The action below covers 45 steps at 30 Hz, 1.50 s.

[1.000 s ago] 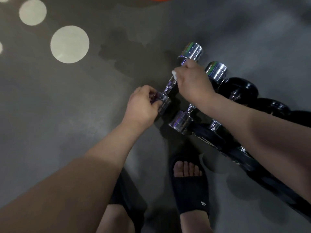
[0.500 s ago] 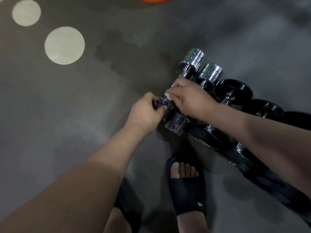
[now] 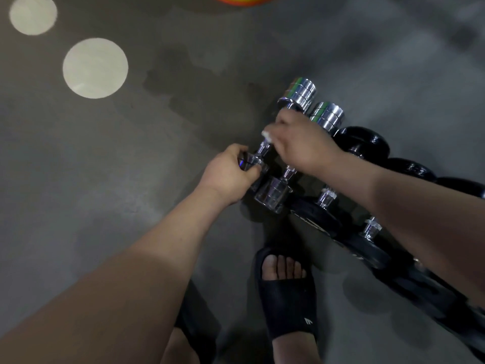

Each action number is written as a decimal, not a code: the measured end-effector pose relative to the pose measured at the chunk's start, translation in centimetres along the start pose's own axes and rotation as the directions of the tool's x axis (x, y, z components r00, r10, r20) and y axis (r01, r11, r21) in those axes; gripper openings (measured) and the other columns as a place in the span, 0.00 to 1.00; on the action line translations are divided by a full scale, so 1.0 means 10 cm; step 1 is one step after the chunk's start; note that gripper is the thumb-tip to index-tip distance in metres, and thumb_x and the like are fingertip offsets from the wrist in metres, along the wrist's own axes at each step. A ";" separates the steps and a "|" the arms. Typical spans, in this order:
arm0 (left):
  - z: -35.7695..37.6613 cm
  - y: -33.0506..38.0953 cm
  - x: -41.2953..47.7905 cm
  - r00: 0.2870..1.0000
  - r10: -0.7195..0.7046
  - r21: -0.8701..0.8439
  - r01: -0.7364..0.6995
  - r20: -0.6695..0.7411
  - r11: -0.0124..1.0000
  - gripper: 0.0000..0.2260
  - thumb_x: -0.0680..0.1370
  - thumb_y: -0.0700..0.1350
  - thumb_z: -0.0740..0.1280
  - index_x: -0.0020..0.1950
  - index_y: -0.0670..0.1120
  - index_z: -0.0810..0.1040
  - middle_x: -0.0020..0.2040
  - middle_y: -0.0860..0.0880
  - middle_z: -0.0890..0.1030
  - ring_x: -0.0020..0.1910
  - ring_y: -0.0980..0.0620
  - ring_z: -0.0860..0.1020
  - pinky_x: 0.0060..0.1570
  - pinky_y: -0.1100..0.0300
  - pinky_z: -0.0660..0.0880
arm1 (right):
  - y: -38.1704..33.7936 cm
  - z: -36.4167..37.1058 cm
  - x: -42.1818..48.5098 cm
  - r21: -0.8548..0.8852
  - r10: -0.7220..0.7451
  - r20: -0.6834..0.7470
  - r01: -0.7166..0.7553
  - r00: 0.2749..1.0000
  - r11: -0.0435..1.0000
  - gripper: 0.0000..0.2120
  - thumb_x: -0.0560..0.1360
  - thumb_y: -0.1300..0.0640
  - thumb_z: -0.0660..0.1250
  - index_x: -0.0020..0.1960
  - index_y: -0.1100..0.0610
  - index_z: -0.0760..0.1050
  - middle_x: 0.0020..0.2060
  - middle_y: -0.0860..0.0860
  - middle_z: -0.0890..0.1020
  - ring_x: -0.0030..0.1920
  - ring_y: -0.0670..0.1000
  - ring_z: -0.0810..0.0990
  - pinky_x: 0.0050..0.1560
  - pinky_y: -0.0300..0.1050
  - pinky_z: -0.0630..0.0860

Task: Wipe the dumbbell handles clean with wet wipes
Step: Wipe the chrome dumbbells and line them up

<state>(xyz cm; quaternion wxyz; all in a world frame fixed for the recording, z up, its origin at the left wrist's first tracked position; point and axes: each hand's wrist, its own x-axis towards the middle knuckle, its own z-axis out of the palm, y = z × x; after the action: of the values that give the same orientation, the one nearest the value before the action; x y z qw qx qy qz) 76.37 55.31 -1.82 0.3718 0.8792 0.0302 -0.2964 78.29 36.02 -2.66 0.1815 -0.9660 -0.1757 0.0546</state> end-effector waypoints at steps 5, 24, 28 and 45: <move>0.03 -0.02 -0.03 1.000 0.015 0.012 -0.014 -0.017 1.000 0.26 0.76 0.53 0.71 0.73 0.50 0.72 0.62 0.50 0.80 0.61 0.49 0.78 0.60 0.62 0.72 | -0.07 -0.06 0.20 -0.233 0.270 0.015 -0.260 0.963 0.937 0.01 0.75 0.66 0.65 0.45 0.65 0.74 0.51 0.60 0.71 0.39 0.60 0.72 0.34 0.50 0.69; 0.03 -0.01 -0.12 0.997 -0.053 0.011 0.054 -0.060 0.999 0.19 0.77 0.56 0.72 0.63 0.48 0.78 0.55 0.49 0.83 0.56 0.47 0.79 0.54 0.59 0.74 | 0.08 -0.17 0.23 -0.213 0.004 0.226 0.045 0.974 0.976 0.12 0.77 0.60 0.66 0.59 0.53 0.79 0.55 0.53 0.73 0.45 0.59 0.78 0.39 0.51 0.76; 0.02 -0.02 -0.11 0.997 -0.060 0.005 0.060 -0.052 0.998 0.19 0.77 0.55 0.72 0.63 0.47 0.78 0.55 0.49 0.83 0.55 0.47 0.79 0.54 0.59 0.74 | 0.04 -0.01 0.10 -0.119 -0.054 0.124 0.069 0.991 0.990 0.09 0.78 0.59 0.65 0.54 0.60 0.81 0.49 0.57 0.75 0.43 0.60 0.78 0.38 0.51 0.76; 0.04 0.00 -0.09 0.995 -0.073 0.035 0.075 -0.067 0.997 0.15 0.77 0.54 0.72 0.58 0.47 0.78 0.48 0.50 0.81 0.49 0.47 0.78 0.46 0.60 0.71 | -0.07 0.00 0.05 0.026 0.368 -0.130 -0.368 0.921 0.929 0.11 0.82 0.59 0.58 0.52 0.65 0.76 0.45 0.63 0.77 0.42 0.63 0.76 0.42 0.55 0.74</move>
<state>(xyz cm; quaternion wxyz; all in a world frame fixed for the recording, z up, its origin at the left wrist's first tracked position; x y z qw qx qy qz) 75.40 55.14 -1.53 0.3427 0.8935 0.0693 -0.2817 78.55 36.81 -2.38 0.1797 -0.9832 0.0213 0.0234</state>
